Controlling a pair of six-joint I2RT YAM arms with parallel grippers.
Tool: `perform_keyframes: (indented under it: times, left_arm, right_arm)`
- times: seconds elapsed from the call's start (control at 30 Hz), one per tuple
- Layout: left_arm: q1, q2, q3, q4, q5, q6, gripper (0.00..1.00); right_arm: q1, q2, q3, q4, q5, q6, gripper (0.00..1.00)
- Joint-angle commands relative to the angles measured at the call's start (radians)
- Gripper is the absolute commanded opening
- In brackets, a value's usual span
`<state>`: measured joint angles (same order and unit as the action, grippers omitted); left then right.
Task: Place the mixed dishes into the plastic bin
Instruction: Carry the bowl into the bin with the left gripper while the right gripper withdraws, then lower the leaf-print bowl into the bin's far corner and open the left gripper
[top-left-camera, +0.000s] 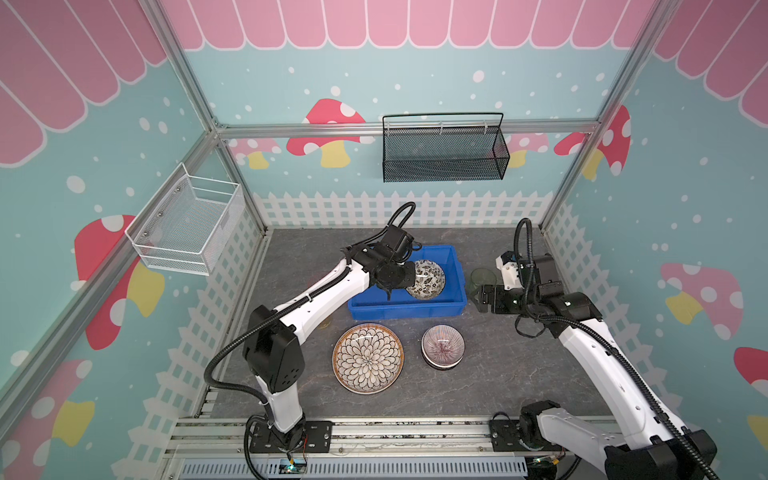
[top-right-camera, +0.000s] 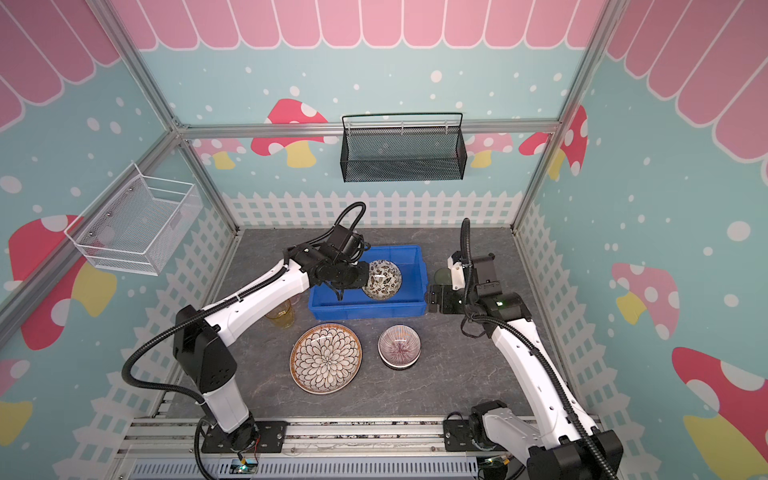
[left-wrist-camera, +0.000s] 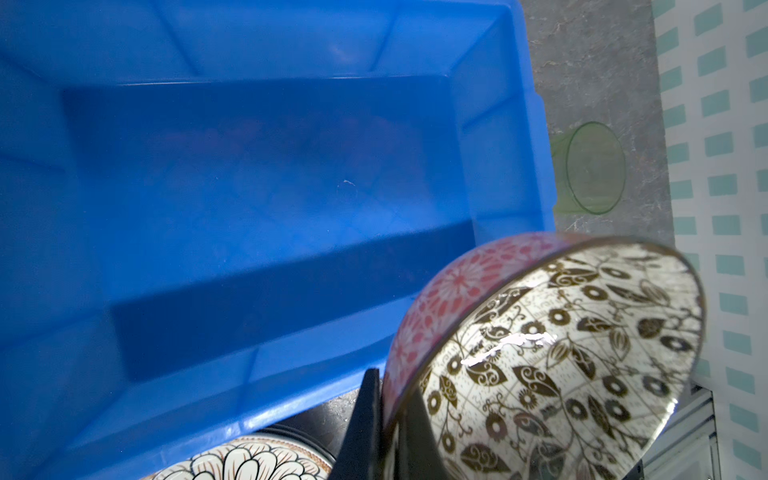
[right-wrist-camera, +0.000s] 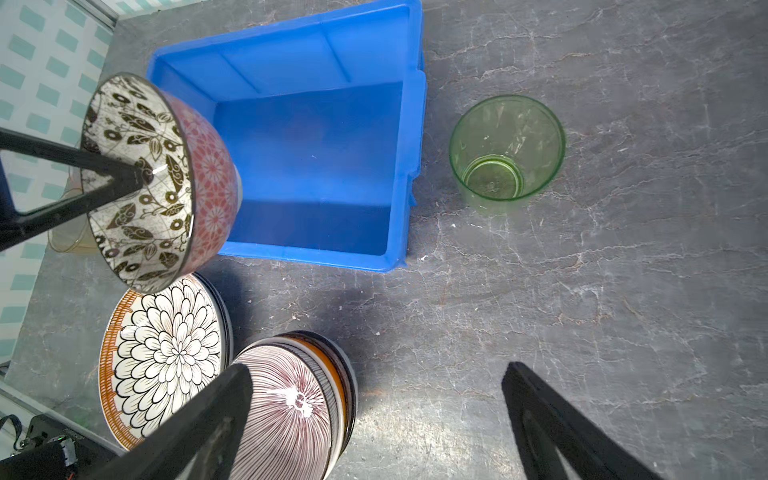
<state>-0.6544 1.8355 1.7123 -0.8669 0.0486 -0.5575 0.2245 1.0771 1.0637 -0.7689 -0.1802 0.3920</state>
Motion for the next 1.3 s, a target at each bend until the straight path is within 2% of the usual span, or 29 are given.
perform_keyframes:
  times: [0.0,0.37,0.57,0.9,1.27]
  left_arm:
    - [0.013,0.066,0.097,-0.022,0.027,0.036,0.00]
    - [0.016,0.294,0.320,-0.081,0.068,0.047,0.00]
    - [0.027,0.362,0.369,-0.087,0.050,0.039,0.00]
    - [0.041,0.428,0.420,-0.084,-0.016,-0.105,0.00]
    - [0.047,0.517,0.520,-0.068,0.023,-0.276,0.00]
  right_arm:
    - [-0.020,-0.025,-0.008,-0.034,-0.012,-0.028,0.98]
    - [-0.082,-0.049,-0.024,-0.076,-0.013,-0.062,0.99]
    - [-0.100,-0.053,-0.045,-0.075,-0.016,-0.071,0.99]
    - [-0.116,-0.024,-0.071,-0.042,-0.042,-0.080,0.99]
    - [-0.138,-0.009,-0.109,-0.012,-0.068,-0.097,0.99]
